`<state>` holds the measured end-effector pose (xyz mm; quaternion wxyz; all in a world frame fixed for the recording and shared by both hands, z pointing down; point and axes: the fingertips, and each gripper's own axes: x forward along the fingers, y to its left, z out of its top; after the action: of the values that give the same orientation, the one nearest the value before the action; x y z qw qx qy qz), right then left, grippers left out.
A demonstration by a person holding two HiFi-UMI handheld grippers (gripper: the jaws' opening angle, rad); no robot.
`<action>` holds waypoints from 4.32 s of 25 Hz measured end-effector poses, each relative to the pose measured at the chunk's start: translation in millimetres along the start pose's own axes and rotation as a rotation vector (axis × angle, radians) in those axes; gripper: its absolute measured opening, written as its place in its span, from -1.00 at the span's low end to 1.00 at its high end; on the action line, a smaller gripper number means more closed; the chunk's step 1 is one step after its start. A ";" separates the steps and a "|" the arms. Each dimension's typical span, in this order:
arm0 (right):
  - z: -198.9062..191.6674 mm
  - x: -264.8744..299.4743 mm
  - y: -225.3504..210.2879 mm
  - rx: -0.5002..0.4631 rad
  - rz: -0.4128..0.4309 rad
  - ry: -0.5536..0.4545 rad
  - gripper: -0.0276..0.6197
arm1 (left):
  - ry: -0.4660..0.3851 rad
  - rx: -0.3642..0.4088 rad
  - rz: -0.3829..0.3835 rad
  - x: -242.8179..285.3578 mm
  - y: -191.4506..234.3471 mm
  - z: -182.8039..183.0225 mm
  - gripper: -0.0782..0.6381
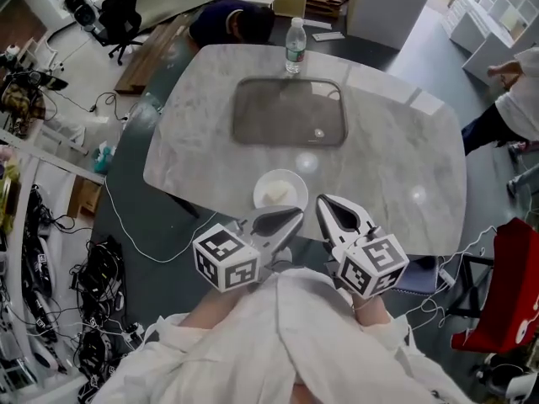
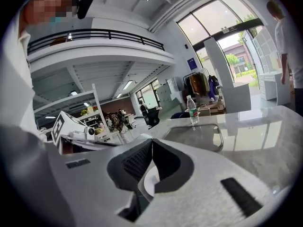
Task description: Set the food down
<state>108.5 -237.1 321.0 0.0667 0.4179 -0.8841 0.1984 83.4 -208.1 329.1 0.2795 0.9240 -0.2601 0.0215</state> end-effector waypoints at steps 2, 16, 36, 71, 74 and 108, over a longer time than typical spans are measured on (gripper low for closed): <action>1.3 5.4 -7.1 0.007 0.006 0.011 -0.91 | 0.007 -0.010 -0.013 7.8 0.7 3.0 -0.70; -3.5 27.2 -22.6 0.054 -0.040 0.039 -0.91 | 0.018 -0.063 0.044 -2.2 40.8 11.1 -0.70; -25.6 38.1 -18.1 0.127 -0.128 0.103 -0.91 | 0.145 -0.116 0.086 -27.7 82.0 -1.7 -0.70; -124.1 70.0 -46.9 0.287 -0.199 0.316 -0.91 | 0.285 -0.319 0.204 -28.6 160.9 -84.5 -0.70; -134.3 70.7 -47.2 0.309 -0.200 0.324 -0.91 | 0.313 -0.334 0.199 -26.1 163.2 -94.8 -0.70; -185.4 77.8 -63.5 0.408 -0.244 0.399 -0.90 | 0.391 -0.356 0.300 -26.4 208.4 -132.1 -0.69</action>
<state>98.2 -253.5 531.0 0.1768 0.4787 -0.7387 0.4403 -28.1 -273.6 540.9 0.4758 0.7899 -0.3347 0.1943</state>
